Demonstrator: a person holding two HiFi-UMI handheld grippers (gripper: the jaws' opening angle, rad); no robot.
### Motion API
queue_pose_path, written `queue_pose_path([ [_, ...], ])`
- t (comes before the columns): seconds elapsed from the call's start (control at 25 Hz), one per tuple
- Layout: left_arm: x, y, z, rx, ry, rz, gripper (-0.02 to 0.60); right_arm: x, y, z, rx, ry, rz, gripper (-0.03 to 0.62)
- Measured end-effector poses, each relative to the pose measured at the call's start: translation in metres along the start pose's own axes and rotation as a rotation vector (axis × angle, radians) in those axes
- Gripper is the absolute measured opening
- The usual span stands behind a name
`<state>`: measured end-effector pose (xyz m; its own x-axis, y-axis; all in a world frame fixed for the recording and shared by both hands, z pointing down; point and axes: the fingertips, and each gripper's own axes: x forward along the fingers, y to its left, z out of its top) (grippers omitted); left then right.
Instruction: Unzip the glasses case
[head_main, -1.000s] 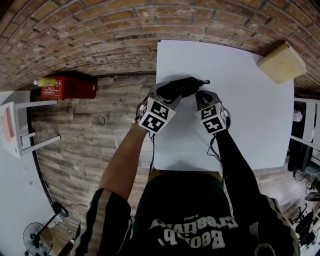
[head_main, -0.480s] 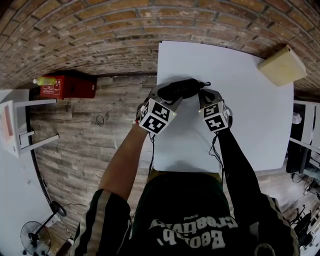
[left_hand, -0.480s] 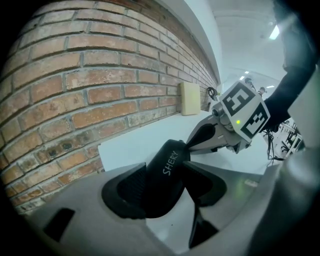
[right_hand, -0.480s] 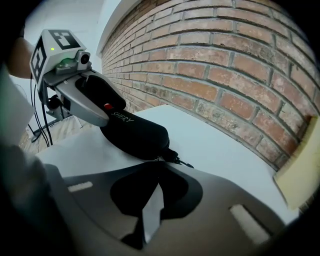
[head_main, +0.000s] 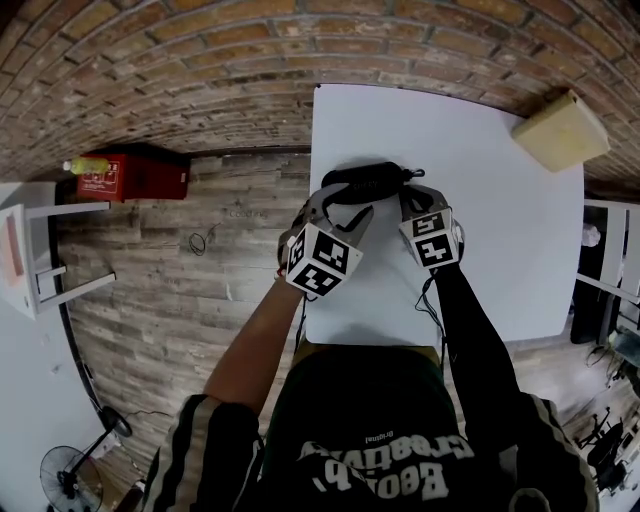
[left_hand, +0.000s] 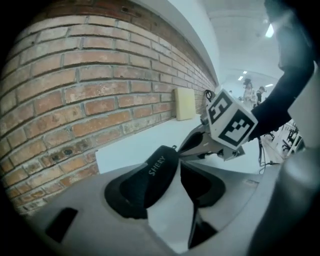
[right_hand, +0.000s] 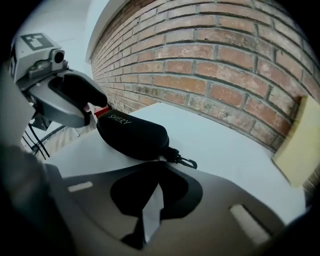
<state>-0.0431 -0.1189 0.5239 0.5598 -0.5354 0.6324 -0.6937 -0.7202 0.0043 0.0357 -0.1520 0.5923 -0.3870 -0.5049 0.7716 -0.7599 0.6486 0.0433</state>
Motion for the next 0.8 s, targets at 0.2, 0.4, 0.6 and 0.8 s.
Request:
queue_pose_path([
  [0.2,0.011,-0.026,-0.037,-0.005,0.077,-0.051,0.204,-0.010,0.025,-0.011,-0.009,0.021,0.028,0.014],
  [0.4,0.008,0.000,-0.043,-0.029,0.078,0.015,0.181,-0.017,0.061,-0.013,-0.072,0.023,0.068,0.014],
  [0.6,0.000,0.016,-0.054,-0.012,0.117,0.085,0.190,-0.017,0.095,-0.011,-0.117,0.014,0.104,0.014],
  [0.8,-0.004,0.015,-0.026,-0.029,0.047,0.090,0.195,-0.015,0.093,-0.012,-0.097,0.012,0.087,0.014],
])
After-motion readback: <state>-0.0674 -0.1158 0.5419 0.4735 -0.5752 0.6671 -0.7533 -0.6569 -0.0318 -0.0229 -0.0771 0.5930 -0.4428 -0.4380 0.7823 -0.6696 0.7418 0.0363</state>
